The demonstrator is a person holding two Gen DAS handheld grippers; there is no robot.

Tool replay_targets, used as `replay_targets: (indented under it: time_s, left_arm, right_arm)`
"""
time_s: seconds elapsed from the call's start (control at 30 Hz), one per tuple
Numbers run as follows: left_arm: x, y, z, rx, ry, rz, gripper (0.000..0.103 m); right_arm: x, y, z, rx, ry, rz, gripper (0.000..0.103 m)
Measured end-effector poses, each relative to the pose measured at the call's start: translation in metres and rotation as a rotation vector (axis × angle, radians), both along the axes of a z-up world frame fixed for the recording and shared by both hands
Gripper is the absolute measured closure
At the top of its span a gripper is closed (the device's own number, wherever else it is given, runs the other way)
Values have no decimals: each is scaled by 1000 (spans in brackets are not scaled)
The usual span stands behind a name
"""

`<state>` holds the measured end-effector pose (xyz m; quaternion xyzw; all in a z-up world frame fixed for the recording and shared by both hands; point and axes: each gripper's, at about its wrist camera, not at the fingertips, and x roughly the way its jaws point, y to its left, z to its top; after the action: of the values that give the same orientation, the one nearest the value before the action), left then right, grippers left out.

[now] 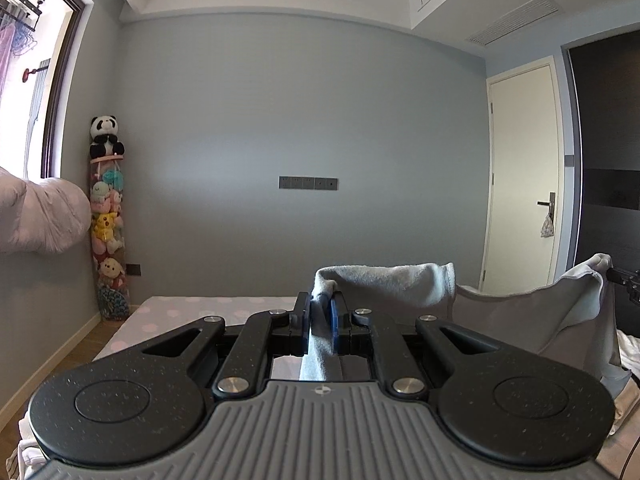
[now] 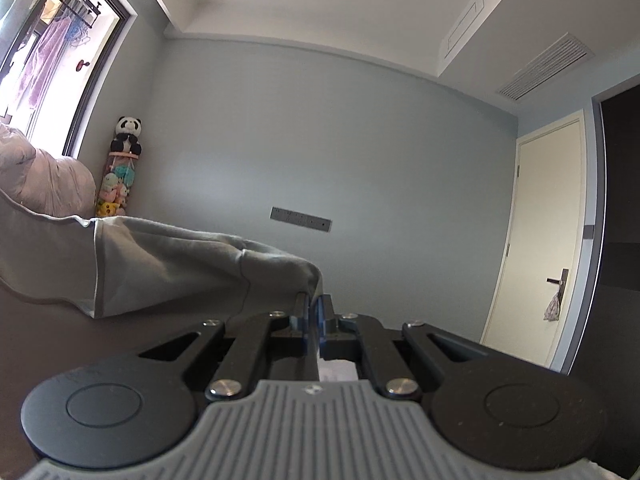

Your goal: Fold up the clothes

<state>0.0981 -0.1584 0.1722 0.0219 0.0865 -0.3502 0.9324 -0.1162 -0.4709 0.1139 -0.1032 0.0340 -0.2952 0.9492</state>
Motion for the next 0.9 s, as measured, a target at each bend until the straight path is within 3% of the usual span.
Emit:
replay_targets:
  time_s: [0.5, 0.9]
  left_arm:
    - [167, -94, -111, 209, 232, 23, 95]
    - [268, -173, -228, 394, 446, 26, 95]
  right_arm:
    - [175, -111, -88, 123, 218, -52, 98]
    - [290, -192, -214, 230, 469, -85, 98]
